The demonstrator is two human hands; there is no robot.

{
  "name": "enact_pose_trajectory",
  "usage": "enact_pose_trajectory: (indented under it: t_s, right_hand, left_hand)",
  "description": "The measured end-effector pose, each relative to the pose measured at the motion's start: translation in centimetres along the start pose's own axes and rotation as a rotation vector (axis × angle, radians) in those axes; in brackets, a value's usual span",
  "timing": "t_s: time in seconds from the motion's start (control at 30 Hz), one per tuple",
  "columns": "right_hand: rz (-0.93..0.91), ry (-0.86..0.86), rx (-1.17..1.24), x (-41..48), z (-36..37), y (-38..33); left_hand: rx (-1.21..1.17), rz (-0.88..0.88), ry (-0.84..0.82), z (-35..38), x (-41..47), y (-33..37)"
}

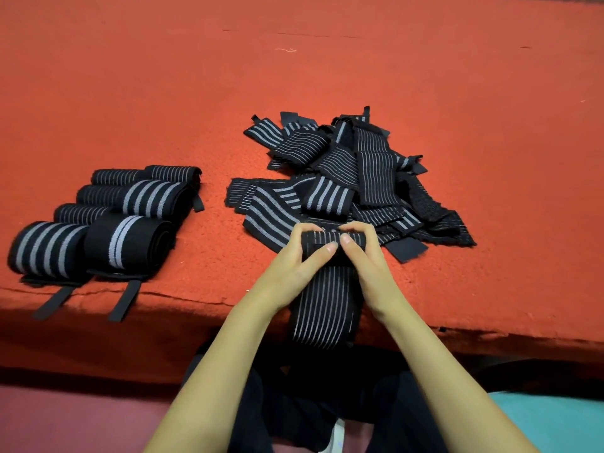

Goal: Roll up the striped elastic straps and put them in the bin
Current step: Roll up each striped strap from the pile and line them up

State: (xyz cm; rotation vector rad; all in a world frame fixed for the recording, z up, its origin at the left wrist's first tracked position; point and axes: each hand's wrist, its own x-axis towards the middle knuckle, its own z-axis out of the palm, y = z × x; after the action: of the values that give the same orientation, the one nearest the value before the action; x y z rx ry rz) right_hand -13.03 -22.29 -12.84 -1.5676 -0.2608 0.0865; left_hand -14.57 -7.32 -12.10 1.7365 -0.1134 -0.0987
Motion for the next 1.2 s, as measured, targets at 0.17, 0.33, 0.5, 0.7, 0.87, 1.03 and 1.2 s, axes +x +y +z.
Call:
enact_pose_trajectory:
  t_s: [0.17, 0.33, 0.5, 0.7, 0.87, 1.03, 1.2]
  right_hand:
    - [-0.008, -0.007, -0.155, 0.1, 0.1, -0.2]
    - [0.029, 0.002, -0.16, 0.3, 0.2, 0.5]
    - [0.034, 0.043, -0.018, 0.3, 0.5, 0.4]
    - [0.008, -0.002, -0.046, 0.5, -0.1, 1.0]
    - [-0.017, -0.038, -0.039, 0.4, -0.3, 1.0]
    - [0.018, -0.067, -0.019, 0.3, 0.1, 0.3]
    - [0.021, -0.053, -0.133, 0.5, 0.2, 0.4]
  left_hand:
    - [0.152, -0.023, -0.039, -0.5, 0.2, 0.5]
    - [0.03, -0.013, 0.062, -0.3, 0.7, 0.3]
    - [-0.195, 0.077, 0.063, -0.7, 0.4, -0.4]
    - [-0.17, 0.134, 0.044, -0.8, 0.4, -0.9]
    - [-0.054, 0.006, 0.077, -0.2, 0.5, -0.1]
    - [0.003, -0.013, 0.04, 0.0, 0.5, -0.2]
    - [0.01, 0.032, 0.043, -0.1, 0.5, -0.4]
